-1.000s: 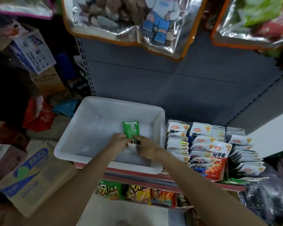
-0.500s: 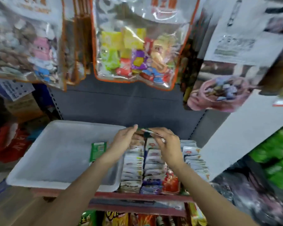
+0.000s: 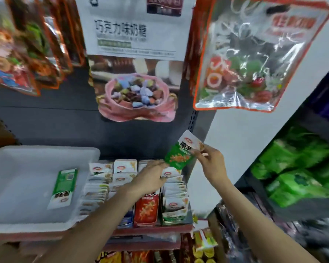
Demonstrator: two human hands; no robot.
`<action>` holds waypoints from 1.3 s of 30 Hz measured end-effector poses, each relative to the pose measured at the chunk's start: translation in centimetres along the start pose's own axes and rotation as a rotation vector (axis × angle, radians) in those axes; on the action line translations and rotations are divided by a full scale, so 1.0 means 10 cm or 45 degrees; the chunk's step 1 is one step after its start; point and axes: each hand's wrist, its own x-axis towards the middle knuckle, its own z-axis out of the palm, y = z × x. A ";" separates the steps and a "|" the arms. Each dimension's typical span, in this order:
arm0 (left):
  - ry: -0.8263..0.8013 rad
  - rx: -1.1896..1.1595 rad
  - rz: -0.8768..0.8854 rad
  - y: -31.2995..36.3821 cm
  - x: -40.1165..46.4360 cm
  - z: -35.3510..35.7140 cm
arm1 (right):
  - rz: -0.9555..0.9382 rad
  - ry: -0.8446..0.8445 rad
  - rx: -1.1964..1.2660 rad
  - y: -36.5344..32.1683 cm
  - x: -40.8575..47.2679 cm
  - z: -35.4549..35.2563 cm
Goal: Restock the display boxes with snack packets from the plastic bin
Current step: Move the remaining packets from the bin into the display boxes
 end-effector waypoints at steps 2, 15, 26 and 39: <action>0.043 -0.041 -0.008 0.01 0.00 0.02 | -0.004 -0.018 0.076 0.02 0.06 -0.05; 0.104 -0.252 -0.061 -0.06 -0.14 0.05 | 0.075 -0.721 -0.226 0.36 0.15 0.28; 0.162 -0.235 -0.024 -0.12 -0.18 0.08 | 0.073 -0.690 -0.378 0.24 0.12 0.40; 0.717 -0.347 -0.148 -1.16 -1.00 -0.47 | -0.245 -0.494 -0.147 -1.10 -0.19 1.33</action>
